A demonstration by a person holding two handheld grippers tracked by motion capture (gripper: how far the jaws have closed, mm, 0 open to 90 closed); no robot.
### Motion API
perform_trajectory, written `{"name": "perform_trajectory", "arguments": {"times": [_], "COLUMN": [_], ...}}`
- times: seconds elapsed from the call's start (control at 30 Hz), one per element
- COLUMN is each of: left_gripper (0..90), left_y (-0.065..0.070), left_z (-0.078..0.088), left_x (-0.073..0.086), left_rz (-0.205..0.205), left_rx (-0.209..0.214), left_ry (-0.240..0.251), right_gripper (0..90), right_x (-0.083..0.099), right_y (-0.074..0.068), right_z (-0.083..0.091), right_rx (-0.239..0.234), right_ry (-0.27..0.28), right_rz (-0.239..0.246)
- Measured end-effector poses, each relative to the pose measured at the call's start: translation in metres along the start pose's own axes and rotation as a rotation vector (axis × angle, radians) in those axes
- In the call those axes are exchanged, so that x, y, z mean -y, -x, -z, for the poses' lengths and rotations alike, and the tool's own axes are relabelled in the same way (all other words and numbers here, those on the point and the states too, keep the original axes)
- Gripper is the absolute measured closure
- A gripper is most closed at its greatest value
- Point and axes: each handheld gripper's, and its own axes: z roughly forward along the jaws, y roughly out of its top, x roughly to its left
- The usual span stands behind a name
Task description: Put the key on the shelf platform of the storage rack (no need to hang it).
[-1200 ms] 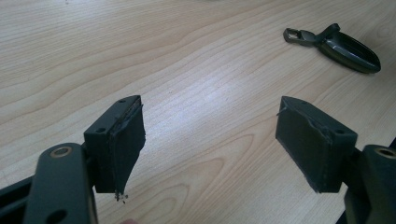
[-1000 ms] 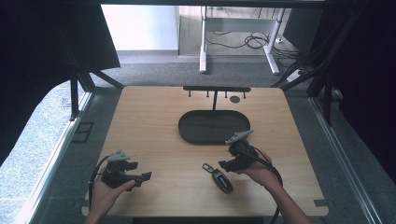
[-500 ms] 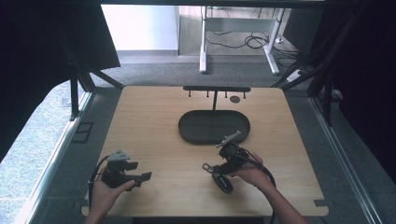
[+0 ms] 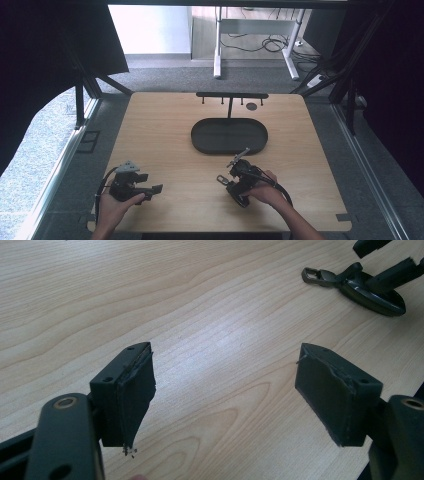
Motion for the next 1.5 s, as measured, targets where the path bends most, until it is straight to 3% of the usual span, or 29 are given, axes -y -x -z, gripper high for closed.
{"name": "perform_trajectory", "arguments": {"times": [0.4, 0.67, 0.83, 1.2, 1.5], "left_gripper": [24.2, 24.2, 24.2, 24.2, 24.2], "left_y": [0.000, 0.000, 0.000, 0.000, 0.000], "left_z": [0.000, 0.000, 0.000, 0.001, 0.001], "left_x": [0.000, 0.000, 0.000, 0.000, 0.000], "left_rz": [-0.001, -0.004, -0.005, 0.000, -0.002], "left_rx": [0.000, -0.003, -0.002, -0.006, -0.009], "left_ry": [-0.001, -0.003, -0.002, 0.003, 0.007], "right_gripper": [38.0, 47.3, 48.5, 49.5, 49.8], "right_x": [0.003, 0.004, 0.004, 0.006, 0.005], "right_y": [-0.007, -0.007, -0.007, -0.001, 0.005], "right_z": [-0.017, -0.017, -0.016, -0.014, 0.004], "right_rx": [0.007, 0.022, 0.024, 0.014, -0.014], "right_ry": [-0.070, -0.064, -0.064, -0.027, 0.044], "right_rz": [0.020, 0.026, 0.017, -0.002, -0.031]}}
